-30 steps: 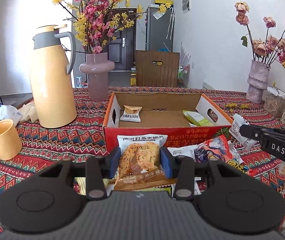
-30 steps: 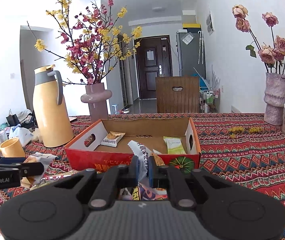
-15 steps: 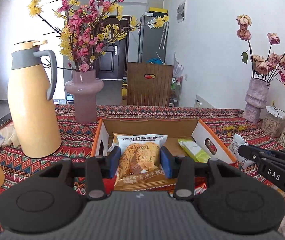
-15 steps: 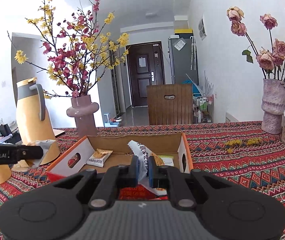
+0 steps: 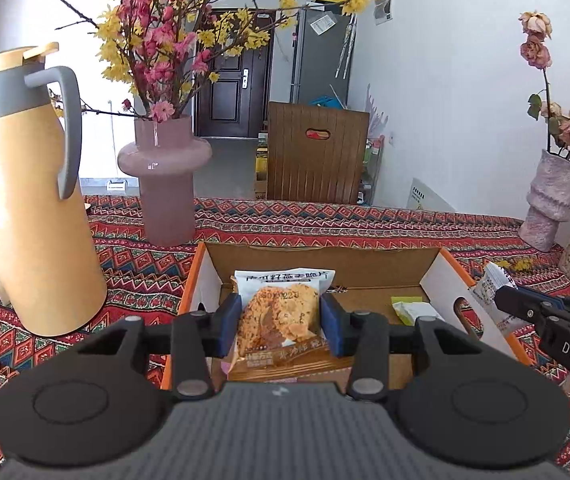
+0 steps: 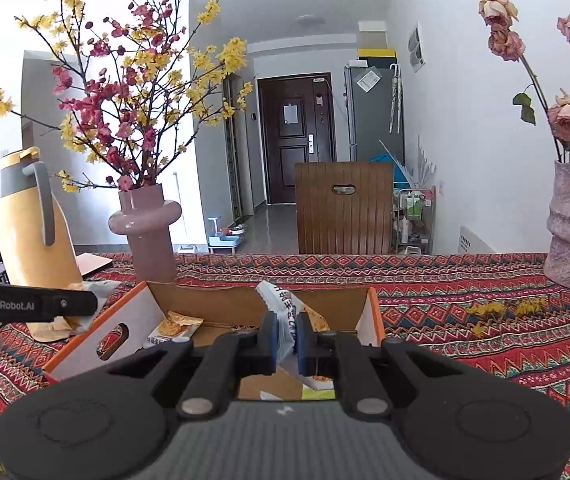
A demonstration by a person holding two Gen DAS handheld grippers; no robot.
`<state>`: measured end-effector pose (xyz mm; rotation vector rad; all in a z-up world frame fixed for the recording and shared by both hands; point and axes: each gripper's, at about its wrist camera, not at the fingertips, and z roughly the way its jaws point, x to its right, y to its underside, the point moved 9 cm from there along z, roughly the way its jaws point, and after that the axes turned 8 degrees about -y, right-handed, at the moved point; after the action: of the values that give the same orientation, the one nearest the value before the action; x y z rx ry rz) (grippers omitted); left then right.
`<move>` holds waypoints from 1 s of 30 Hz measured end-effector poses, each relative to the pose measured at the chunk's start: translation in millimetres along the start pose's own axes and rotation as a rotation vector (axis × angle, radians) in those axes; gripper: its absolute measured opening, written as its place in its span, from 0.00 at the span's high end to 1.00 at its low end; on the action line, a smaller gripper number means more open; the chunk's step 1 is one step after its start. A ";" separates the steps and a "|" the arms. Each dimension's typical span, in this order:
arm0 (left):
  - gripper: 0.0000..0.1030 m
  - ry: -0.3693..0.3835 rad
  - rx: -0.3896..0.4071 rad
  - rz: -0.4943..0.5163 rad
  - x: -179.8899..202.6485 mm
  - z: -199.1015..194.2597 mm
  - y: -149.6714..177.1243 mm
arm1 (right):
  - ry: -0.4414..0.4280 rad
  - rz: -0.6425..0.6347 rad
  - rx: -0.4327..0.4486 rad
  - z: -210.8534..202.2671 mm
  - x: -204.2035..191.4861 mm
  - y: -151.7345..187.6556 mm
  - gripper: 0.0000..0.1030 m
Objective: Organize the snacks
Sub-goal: 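Carry both packets over the box and open both tools to drop them, then withdraw both open tools from the box toward the snack pile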
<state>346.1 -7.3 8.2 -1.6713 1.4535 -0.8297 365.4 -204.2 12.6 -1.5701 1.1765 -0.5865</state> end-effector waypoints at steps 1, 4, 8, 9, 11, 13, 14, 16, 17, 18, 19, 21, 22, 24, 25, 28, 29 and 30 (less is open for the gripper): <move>0.58 -0.004 -0.005 -0.006 -3.1 5.7 2.5 | -0.011 0.005 -0.005 5.8 -0.8 2.0 0.91; 0.58 -0.022 -0.026 -0.019 -11.3 22.1 11.2 | -0.038 0.019 -0.014 19.5 -2.5 10.1 0.91; 0.58 -0.026 -0.055 -0.046 -24.1 38.9 19.0 | -0.054 0.017 -0.022 28.3 -0.9 19.5 0.91; 0.57 -0.022 -0.055 -0.049 -25.7 39.9 19.7 | -0.060 0.022 -0.029 29.5 0.1 20.9 0.91; 0.56 -0.007 -0.050 -0.051 -25.7 38.6 21.6 | -0.068 0.036 -0.036 31.6 2.5 23.0 0.86; 0.39 0.008 -0.036 -0.049 -24.0 34.5 21.5 | -0.063 0.045 -0.038 32.1 5.3 24.0 0.83; 0.31 0.006 -0.025 -0.049 -24.2 31.8 21.6 | -0.065 0.055 -0.039 32.1 7.2 24.0 0.77; 0.04 -0.014 0.010 -0.052 -24.0 24.9 20.3 | -0.052 0.069 -0.029 29.8 10.5 24.0 0.45; 0.02 -0.020 0.028 -0.053 -24.3 21.4 18.9 | -0.042 0.071 -0.021 28.6 11.5 23.5 0.24; 0.00 -0.017 0.040 -0.056 -24.2 18.6 17.7 | -0.035 0.072 -0.014 27.9 12.0 22.8 0.09; 0.00 -0.012 0.045 -0.059 -24.0 16.9 16.7 | -0.033 0.074 -0.008 27.3 12.9 21.8 0.05; 0.00 -0.013 0.041 -0.060 -23.8 16.7 16.8 | -0.032 0.075 -0.007 27.6 12.8 21.8 0.03; 0.00 -0.016 0.036 -0.059 -23.6 17.3 17.2 | -0.027 0.073 -0.009 28.4 13.2 22.1 0.02; 0.00 -0.017 0.035 -0.059 -23.1 17.5 17.0 | -0.021 0.072 -0.009 27.4 14.0 21.5 0.01; 0.00 -0.020 0.038 -0.058 -23.0 17.1 16.2 | -0.022 0.072 -0.003 26.0 13.9 20.5 0.01; 0.00 -0.028 0.042 -0.061 -22.7 13.4 13.8 | -0.019 0.064 0.021 18.0 11.2 15.6 0.00; 0.00 -0.032 0.043 -0.064 -22.7 11.4 12.7 | -0.018 0.062 0.028 14.9 9.8 13.8 0.00; 0.00 -0.035 0.045 -0.070 -23.3 8.1 11.8 | -0.016 0.060 0.033 11.4 8.3 12.0 0.00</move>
<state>343.9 16.0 -5.9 -1.7022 1.3498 -0.8611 373.5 -206.3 -3.9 -1.5041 1.1923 -0.5510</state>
